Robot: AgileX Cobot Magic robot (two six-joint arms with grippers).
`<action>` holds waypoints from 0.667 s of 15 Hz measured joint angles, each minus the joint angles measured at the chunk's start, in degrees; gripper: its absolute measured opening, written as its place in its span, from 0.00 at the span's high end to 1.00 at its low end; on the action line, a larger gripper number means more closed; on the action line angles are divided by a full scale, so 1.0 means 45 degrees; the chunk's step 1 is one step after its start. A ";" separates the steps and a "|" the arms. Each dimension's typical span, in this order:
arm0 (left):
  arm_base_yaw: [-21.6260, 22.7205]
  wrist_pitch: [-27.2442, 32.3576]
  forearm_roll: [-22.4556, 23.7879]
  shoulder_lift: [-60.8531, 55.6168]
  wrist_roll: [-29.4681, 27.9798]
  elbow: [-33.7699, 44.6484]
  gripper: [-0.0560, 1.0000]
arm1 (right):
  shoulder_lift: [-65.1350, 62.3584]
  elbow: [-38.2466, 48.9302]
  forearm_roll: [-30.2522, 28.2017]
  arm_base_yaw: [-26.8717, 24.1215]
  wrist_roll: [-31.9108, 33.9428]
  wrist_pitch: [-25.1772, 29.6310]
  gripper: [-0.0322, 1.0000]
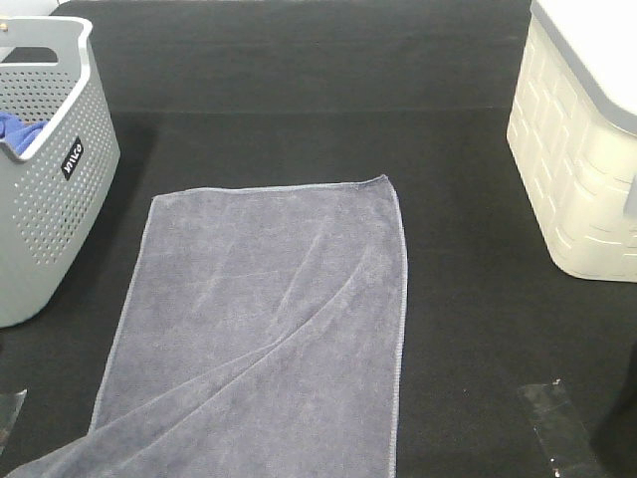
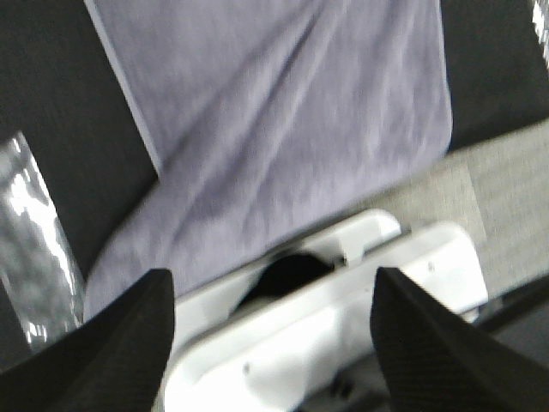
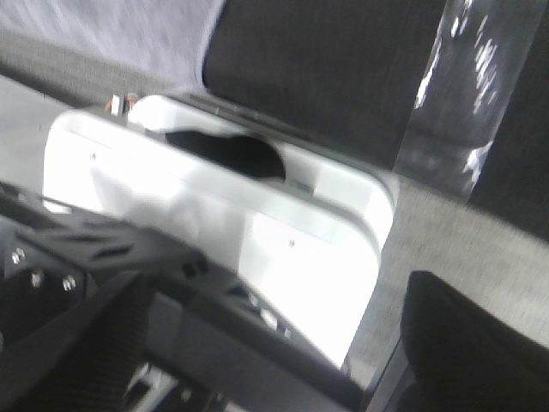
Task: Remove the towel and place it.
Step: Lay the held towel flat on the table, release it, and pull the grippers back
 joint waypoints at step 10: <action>0.0000 -0.3145 0.0280 0.5997 0.0764 -0.3476 0.36 | 0.2712 -0.5590 -0.0255 0.0000 -0.0446 -0.1477 0.35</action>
